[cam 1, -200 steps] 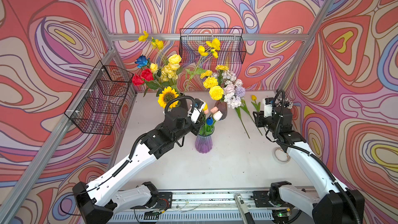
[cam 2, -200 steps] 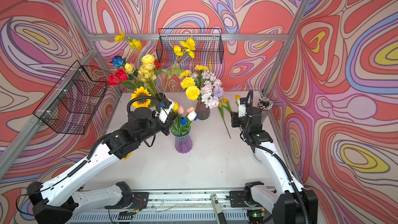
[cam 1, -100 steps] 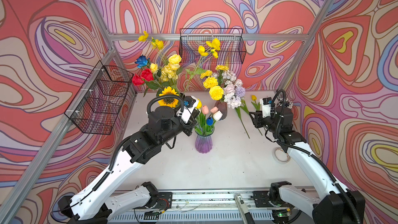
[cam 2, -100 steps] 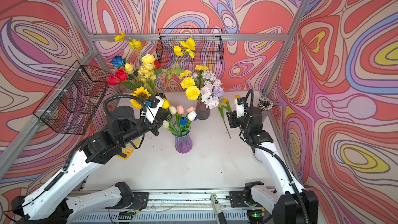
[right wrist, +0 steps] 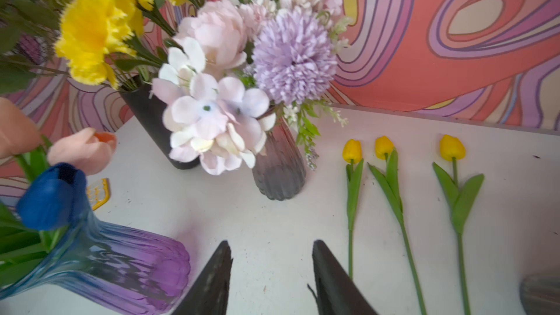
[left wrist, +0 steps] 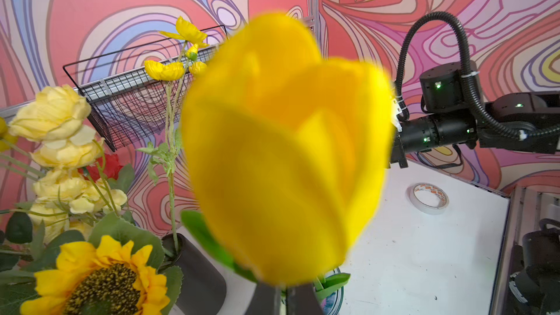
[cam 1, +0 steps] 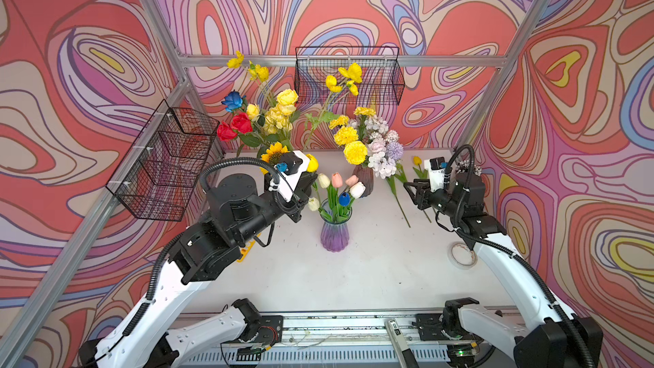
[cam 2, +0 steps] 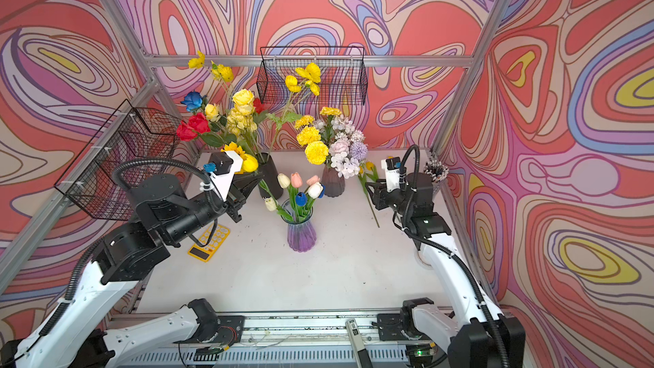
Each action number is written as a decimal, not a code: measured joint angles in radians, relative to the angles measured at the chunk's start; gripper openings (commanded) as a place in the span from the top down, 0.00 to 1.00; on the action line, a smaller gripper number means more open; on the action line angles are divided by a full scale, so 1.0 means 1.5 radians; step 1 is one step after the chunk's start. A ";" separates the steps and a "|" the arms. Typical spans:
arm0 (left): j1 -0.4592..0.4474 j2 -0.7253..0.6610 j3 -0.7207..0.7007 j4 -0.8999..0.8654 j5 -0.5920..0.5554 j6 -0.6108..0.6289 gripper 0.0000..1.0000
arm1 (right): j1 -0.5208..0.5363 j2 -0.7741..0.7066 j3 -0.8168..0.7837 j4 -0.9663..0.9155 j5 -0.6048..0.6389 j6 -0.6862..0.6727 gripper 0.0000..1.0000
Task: Pick out yellow flowers from the vase
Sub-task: Pick up the flower from the vase, then place the flower at the center of the board.
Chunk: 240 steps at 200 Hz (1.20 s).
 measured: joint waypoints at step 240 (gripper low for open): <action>0.000 0.129 0.153 -0.102 0.291 -0.108 1.00 | 0.086 -0.045 0.031 0.251 -0.461 0.225 0.42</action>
